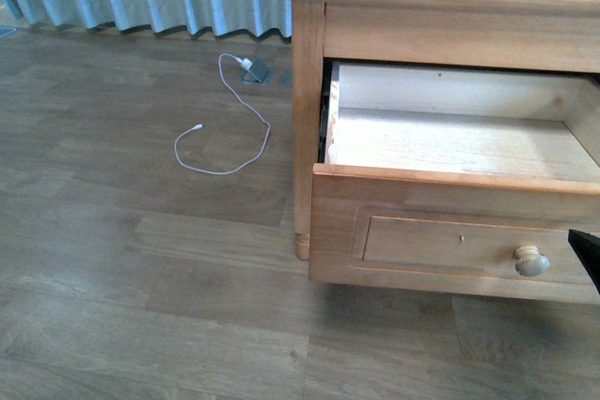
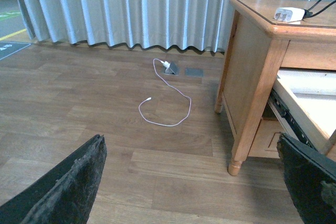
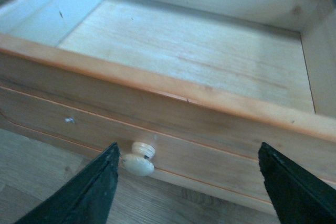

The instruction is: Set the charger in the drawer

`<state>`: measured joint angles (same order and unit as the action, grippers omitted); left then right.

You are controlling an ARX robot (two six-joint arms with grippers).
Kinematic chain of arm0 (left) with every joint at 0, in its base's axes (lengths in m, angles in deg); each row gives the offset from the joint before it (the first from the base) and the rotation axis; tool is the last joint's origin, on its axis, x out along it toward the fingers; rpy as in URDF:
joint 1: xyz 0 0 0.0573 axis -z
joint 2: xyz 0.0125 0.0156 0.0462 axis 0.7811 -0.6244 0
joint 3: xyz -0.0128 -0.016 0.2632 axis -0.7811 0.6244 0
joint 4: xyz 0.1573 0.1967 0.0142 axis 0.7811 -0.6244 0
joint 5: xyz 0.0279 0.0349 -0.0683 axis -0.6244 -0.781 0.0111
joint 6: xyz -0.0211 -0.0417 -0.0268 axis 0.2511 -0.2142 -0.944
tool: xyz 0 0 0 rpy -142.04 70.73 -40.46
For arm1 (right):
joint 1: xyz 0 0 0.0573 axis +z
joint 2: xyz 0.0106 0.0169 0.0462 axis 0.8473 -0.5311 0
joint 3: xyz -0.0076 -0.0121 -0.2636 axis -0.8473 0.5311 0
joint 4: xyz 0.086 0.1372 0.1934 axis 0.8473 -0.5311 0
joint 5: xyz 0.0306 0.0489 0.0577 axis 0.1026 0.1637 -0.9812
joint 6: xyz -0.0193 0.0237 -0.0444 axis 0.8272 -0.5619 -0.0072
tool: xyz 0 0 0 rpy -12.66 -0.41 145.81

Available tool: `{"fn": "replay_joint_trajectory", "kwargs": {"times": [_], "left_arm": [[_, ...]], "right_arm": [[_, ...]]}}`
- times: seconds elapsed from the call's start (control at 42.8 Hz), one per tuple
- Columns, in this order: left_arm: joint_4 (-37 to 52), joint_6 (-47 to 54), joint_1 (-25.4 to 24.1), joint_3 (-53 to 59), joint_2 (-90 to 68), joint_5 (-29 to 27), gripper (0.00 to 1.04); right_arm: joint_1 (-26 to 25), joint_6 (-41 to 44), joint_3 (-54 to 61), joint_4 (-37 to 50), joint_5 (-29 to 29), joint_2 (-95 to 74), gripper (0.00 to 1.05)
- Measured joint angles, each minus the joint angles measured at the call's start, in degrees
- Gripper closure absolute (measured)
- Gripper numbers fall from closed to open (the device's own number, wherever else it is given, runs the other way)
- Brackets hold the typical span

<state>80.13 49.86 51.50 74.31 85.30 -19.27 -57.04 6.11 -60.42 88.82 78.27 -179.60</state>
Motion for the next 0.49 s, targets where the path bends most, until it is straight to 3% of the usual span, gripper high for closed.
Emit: {"fn": "replay_joint_trajectory", "kwargs": {"times": [0.093,0.304,0.491], "left_arm": [[0.0,0.0,0.0,0.0,0.0,-0.02,0.06],[0.0,0.0,0.0,0.0,0.0,-0.02,0.06],[0.0,0.0,0.0,0.02,0.0,0.0,0.06]], "right_arm": [[-1.92,-0.31,-0.07,-11.58,-2.43,14.47,0.06],[-5.14,-1.36,-1.68,-31.3,-7.08,37.64,0.08],[-11.45,-2.21,-1.64,-48.3,-13.64,59.47,0.08]]}}
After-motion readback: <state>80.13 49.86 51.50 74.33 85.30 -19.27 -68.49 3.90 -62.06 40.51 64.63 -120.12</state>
